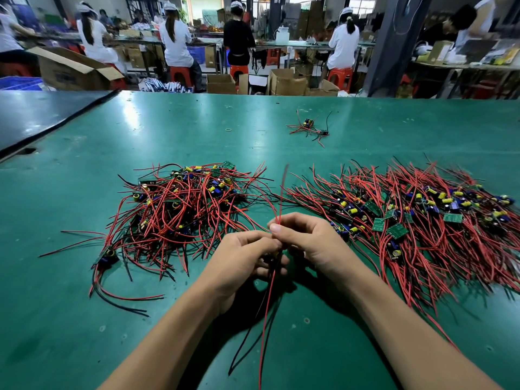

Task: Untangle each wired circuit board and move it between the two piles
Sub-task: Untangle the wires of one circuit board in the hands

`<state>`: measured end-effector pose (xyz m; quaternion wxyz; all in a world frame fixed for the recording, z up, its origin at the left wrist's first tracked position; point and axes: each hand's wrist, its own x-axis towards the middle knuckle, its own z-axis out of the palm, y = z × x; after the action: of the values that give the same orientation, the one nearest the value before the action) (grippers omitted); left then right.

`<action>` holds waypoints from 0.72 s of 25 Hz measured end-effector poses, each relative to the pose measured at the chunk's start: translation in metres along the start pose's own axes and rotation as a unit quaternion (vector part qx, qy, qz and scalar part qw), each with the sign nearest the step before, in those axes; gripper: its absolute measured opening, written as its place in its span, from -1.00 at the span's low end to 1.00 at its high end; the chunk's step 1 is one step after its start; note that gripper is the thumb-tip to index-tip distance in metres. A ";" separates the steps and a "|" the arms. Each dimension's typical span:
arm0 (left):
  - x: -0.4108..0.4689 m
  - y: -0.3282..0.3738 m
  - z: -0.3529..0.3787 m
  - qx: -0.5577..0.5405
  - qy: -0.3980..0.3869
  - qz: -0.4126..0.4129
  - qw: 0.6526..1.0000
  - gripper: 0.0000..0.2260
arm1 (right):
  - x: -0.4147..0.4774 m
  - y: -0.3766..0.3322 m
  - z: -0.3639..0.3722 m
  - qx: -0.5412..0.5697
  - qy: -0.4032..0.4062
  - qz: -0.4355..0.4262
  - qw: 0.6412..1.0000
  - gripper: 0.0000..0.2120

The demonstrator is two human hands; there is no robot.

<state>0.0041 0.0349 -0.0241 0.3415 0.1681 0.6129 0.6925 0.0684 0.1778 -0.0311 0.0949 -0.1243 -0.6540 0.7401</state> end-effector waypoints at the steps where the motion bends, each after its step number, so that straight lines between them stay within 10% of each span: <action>1: 0.000 0.000 0.001 0.002 0.000 0.002 1.000 -0.80 | -0.002 0.001 0.001 0.012 -0.013 0.014 1.000 -0.77; 7: 0.000 -0.001 0.002 0.021 0.011 -0.001 1.000 -0.92 | -0.003 0.001 0.005 0.051 -0.044 0.028 0.997 -0.68; 18: -0.004 0.006 0.002 -0.004 -0.007 -0.021 1.000 -0.89 | 0.017 0.001 -0.016 -0.026 0.143 -0.039 0.989 -0.65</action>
<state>0.0068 0.0336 -0.0168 0.3610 0.1588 0.6113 0.6861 0.0573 0.1979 -0.0352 0.2131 -0.2058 -0.6571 0.6932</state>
